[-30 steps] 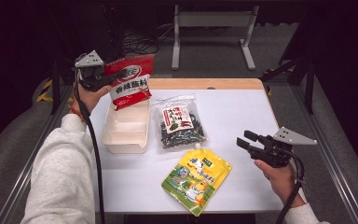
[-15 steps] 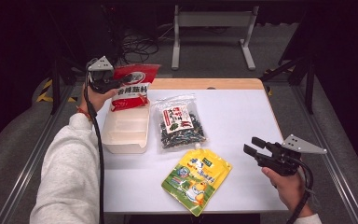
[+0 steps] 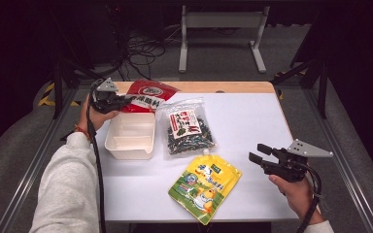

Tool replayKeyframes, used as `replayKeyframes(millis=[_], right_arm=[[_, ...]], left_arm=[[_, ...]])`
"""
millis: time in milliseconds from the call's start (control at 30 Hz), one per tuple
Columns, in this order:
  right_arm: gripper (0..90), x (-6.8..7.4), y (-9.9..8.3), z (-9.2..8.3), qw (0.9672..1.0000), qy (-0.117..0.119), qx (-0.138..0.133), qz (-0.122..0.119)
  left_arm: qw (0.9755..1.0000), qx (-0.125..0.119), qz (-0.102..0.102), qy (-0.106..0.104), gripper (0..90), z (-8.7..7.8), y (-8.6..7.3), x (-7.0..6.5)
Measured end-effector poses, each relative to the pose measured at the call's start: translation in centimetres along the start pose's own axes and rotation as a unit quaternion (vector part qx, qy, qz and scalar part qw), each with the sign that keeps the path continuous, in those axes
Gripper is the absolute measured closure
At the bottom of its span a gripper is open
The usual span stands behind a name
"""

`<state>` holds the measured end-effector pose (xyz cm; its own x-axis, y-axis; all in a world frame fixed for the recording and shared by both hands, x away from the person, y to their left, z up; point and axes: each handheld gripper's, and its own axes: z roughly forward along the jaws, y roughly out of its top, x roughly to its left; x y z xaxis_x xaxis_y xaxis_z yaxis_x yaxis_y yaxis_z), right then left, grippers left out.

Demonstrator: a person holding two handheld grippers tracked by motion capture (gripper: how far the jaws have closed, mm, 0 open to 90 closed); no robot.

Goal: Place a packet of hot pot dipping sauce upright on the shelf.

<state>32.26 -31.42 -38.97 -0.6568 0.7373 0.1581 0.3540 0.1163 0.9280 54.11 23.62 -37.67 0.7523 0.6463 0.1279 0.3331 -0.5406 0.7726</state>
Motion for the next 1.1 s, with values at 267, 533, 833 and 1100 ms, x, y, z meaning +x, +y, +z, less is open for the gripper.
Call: replayKeyframes(millis=[267,533,833,1100], right_arm=[[45.6,0.1,-0.1,0.5,0.9999,0.005,0.011,0.000],[45.6,-0.1,-0.3,0.9,0.9998,0.000,0.018,-0.001],[45.3,-0.1,-0.4,1.1,0.9995,-0.008,0.030,-0.007],[44.7,-0.3,-0.3,1.2,0.9994,-0.008,0.032,-0.010]], left_arm=[[0.9992,0.006,-0.024,0.032,89.1,1.0,-0.7,0.1],[0.9991,0.014,-0.025,0.031,89.0,1.7,-1.6,0.4],[0.9983,0.035,-0.015,0.044,87.6,2.1,-1.2,0.1],[0.9975,0.011,-0.045,0.053,75.6,1.5,-1.2,0.2]])
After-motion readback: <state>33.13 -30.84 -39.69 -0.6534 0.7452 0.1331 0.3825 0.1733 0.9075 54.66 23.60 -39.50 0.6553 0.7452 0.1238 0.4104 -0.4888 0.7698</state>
